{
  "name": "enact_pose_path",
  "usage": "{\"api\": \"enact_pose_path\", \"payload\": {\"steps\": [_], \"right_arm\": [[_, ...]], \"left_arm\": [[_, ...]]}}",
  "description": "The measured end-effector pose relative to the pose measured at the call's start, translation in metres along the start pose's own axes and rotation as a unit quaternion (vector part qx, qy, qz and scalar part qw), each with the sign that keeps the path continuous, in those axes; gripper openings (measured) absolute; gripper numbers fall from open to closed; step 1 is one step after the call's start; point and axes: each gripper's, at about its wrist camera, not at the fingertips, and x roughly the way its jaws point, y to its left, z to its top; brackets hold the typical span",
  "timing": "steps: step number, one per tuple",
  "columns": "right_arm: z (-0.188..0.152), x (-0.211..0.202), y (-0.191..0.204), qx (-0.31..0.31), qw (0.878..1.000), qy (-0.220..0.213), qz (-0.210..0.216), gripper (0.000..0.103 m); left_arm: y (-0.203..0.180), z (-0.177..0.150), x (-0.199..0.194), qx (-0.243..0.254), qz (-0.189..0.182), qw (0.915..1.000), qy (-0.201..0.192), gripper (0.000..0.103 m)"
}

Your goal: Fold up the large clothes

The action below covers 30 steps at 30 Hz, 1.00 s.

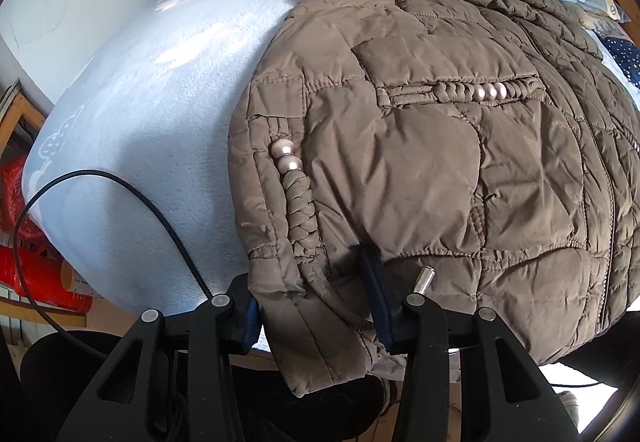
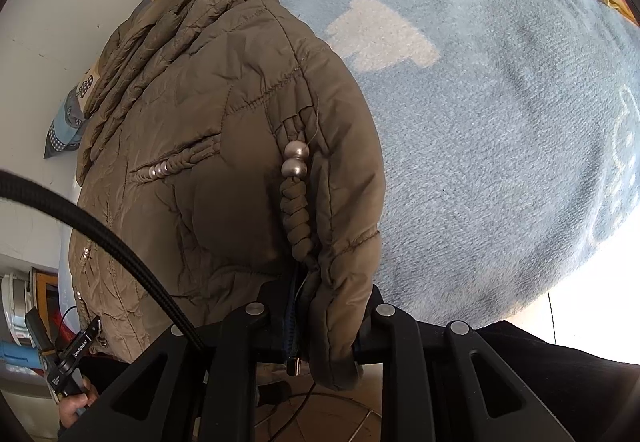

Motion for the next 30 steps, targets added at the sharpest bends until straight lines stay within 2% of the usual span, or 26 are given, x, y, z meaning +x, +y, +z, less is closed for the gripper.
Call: {"api": "enact_pose_path", "payload": {"steps": [13, 19, 21, 25, 30], "right_arm": [[0.003, 0.003, -0.001, 0.002, 1.0, 0.006, -0.006, 0.029], [0.002, 0.003, 0.002, -0.008, 1.0, 0.001, -0.012, 0.026], [0.001, 0.001, 0.004, -0.015, 1.0, -0.004, -0.013, 0.023], [-0.001, -0.003, 0.008, -0.027, 1.0, -0.012, -0.01, 0.018], [-0.005, -0.013, 0.012, -0.04, 0.999, -0.028, -0.001, 0.015]], "left_arm": [[-0.001, 0.001, 0.001, 0.007, 0.009, 0.9999, 0.001, 0.046], [0.0, 0.003, 0.003, 0.003, 0.011, 0.9999, 0.005, 0.048], [0.001, 0.003, 0.003, 0.004, 0.009, 0.9999, 0.003, 0.046], [0.001, 0.003, -0.003, 0.003, 0.004, 0.9999, -0.01, 0.034], [0.011, 0.006, -0.017, -0.022, -0.017, 0.999, -0.034, 0.022]]}}
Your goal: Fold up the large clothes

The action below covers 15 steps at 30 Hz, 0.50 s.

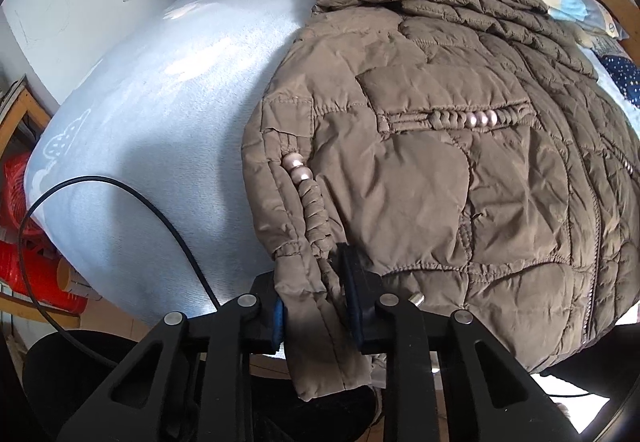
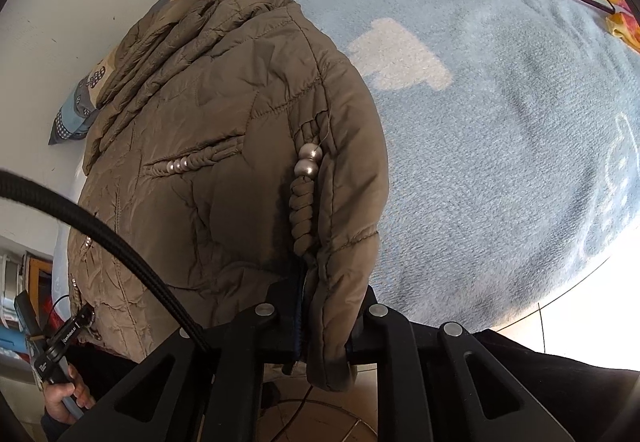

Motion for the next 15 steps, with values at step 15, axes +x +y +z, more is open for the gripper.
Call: {"api": "enact_pose_path", "payload": {"steps": [15], "right_arm": [[0.005, 0.012, -0.012, 0.046, 0.999, 0.02, 0.02, 0.026]], "left_arm": [[0.009, 0.009, 0.024, -0.03, -0.02, 0.9989, 0.029, 0.033]]}}
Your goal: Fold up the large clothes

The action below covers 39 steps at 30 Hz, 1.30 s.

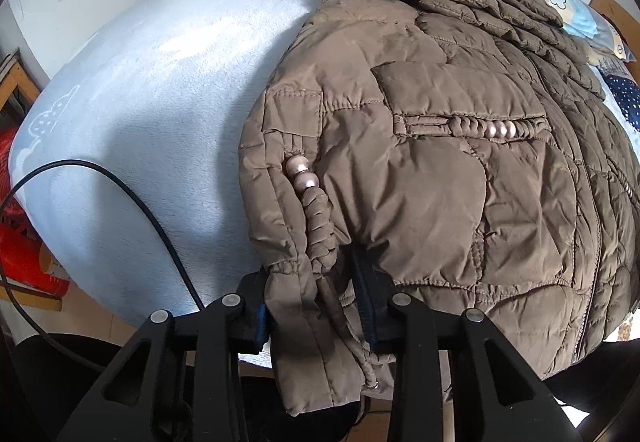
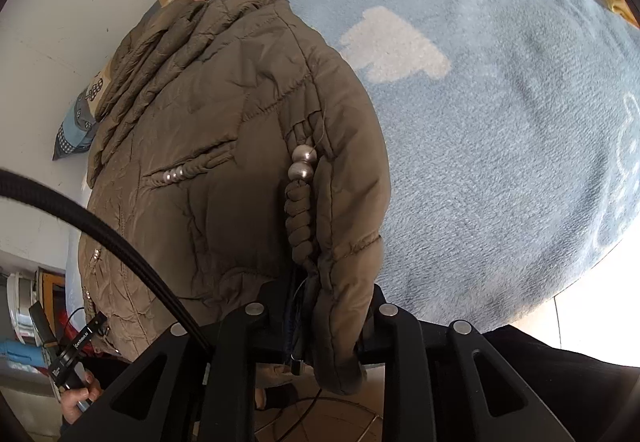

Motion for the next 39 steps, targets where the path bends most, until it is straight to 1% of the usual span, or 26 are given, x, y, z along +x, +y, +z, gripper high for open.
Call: {"api": "enact_pose_path", "payload": {"steps": [1, 2, 4, 5, 7, 8, 12, 16, 18, 23, 26, 29, 35, 39], "right_arm": [[0.0, 0.001, -0.003, 0.009, 1.0, 0.002, 0.005, 0.026], [0.0, 0.0, -0.005, 0.012, 1.0, 0.003, 0.008, 0.024], [-0.001, -0.004, 0.0, -0.005, 1.0, -0.006, 0.001, 0.017], [-0.003, -0.007, 0.004, -0.017, 1.0, -0.014, -0.006, 0.015], [-0.007, -0.016, 0.009, -0.033, 0.999, -0.031, -0.009, 0.013], [-0.008, -0.021, 0.01, -0.037, 0.998, -0.04, -0.006, 0.012], [-0.01, -0.041, 0.013, -0.037, 0.996, -0.073, 0.02, 0.012], [-0.012, -0.058, 0.016, -0.048, 0.993, -0.097, 0.042, 0.011], [-0.014, -0.066, 0.018, -0.053, 0.991, -0.108, 0.054, 0.011], [-0.018, -0.076, 0.016, -0.059, 0.989, -0.118, 0.073, 0.011], [-0.018, -0.076, 0.026, -0.067, 0.986, -0.129, 0.083, 0.011], [-0.02, -0.086, 0.028, -0.082, 0.982, -0.142, 0.093, 0.011], [-0.024, -0.095, 0.031, -0.097, 0.978, -0.144, 0.115, 0.011], [-0.028, -0.098, 0.034, -0.105, 0.977, -0.144, 0.121, 0.011]], "left_arm": [[0.0, 0.0, -0.001, 0.001, 0.001, 1.0, -0.002, 0.029], [-0.001, 0.0, -0.003, 0.003, 0.0, 1.0, -0.008, 0.023], [-0.001, 0.0, -0.007, 0.005, -0.001, 0.9998, -0.018, 0.019], [0.001, 0.0, -0.01, 0.002, -0.005, 0.9997, -0.024, 0.017], [0.007, 0.001, -0.018, -0.01, -0.024, 0.9991, -0.033, 0.016], [0.012, 0.001, -0.023, -0.021, -0.039, 0.9983, -0.038, 0.016], [0.024, 0.003, -0.041, -0.037, -0.075, 0.9947, -0.06, 0.015], [0.03, 0.005, -0.056, -0.032, -0.091, 0.9922, -0.079, 0.015], [0.032, 0.004, -0.063, -0.029, -0.095, 0.9914, -0.086, 0.015], [0.034, 0.002, -0.071, -0.023, -0.099, 0.99, -0.098, 0.016], [0.032, 0.002, -0.074, -0.014, -0.098, 0.9896, -0.105, 0.016], [0.034, 0.001, -0.081, -0.009, -0.098, 0.989, -0.111, 0.016], [0.036, 0.004, -0.088, -0.009, -0.1, 0.988, -0.118, 0.016], [0.037, 0.006, -0.09, -0.009, -0.098, 0.9881, -0.119, 0.016]]}}
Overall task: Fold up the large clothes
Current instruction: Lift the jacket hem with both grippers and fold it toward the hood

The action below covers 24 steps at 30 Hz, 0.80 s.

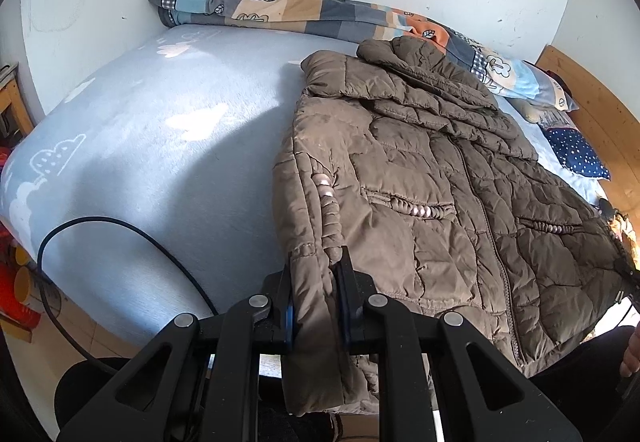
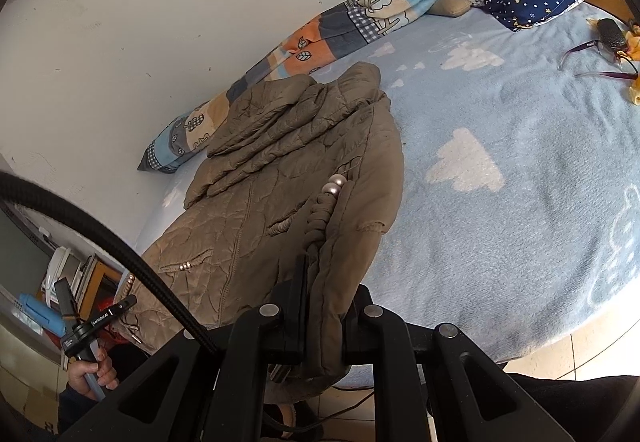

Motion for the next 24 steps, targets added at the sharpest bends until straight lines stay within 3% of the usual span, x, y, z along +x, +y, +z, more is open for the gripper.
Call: {"api": "enact_pose_path", "payload": {"steps": [14, 24], "right_arm": [[0.002, -0.001, -0.001, 0.007, 1.0, 0.006, 0.02, 0.011], [0.028, -0.008, 0.009, 0.003, 0.999, -0.008, 0.037, 0.011]], "left_arm": [[-0.004, 0.004, -0.006, 0.004, 0.007, 1.0, -0.004, 0.016], [-0.026, 0.041, -0.026, 0.036, 0.001, 0.9987, -0.035, 0.016]]}}
